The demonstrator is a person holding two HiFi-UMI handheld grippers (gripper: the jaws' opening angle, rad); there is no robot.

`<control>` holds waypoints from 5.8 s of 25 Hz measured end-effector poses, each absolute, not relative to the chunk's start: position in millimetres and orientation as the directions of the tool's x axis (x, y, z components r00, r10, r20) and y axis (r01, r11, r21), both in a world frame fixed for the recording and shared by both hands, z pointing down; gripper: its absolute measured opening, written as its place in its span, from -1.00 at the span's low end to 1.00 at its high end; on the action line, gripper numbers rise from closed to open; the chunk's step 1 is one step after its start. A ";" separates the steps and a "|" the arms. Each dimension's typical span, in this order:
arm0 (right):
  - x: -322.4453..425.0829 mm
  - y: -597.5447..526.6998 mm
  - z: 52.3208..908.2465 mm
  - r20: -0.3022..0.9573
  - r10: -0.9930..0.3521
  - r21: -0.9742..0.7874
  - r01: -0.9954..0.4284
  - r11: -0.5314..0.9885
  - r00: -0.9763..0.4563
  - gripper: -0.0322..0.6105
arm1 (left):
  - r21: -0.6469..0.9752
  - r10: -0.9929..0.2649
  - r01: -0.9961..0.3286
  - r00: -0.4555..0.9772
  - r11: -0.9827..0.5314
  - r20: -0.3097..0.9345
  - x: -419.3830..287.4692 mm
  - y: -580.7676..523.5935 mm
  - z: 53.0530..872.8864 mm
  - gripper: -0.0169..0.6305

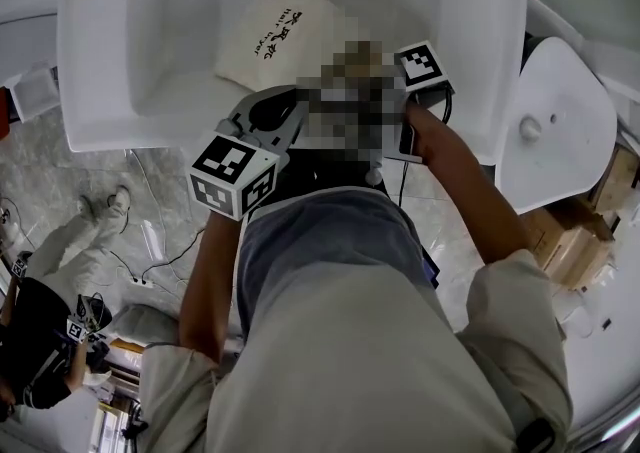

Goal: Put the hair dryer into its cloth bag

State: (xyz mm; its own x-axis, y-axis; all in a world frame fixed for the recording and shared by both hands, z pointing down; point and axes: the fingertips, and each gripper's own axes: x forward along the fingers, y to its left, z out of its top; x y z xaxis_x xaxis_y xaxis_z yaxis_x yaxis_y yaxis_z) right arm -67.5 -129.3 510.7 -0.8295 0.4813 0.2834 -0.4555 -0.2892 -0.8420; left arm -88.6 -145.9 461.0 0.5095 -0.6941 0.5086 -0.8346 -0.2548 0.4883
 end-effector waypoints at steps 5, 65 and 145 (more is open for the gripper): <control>-66.0 -128.6 504.8 0.252 0.462 -0.835 -0.432 -0.341 -0.850 -0.05 | 0.491 -0.693 -0.837 0.504 -0.242 0.516 -91.5 -145.4 465.2 -0.88; -111.4 -186.8 591.3 0.450 0.212 -0.850 -0.489 -0.195 -0.867 0.29 | 0.709 -0.742 -0.690 0.549 -0.144 0.385 -85.0 -159.1 472.6 -0.89; 9.3 -179.2 482.9 0.591 0.013 -0.699 -0.504 0.507 -0.806 -0.07 | 0.586 -0.819 -0.783 0.468 -0.210 0.332 -57.4 -120.2 423.4 -0.88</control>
State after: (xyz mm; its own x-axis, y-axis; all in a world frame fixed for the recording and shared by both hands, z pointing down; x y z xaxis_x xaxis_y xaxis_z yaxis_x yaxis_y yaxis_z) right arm 9.3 -179.2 482.9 -0.8063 0.0134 0.5914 -0.5044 0.5068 -0.6991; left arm -57.4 -120.2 423.4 0.4682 -0.8189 0.3320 -0.7825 -0.2097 0.5862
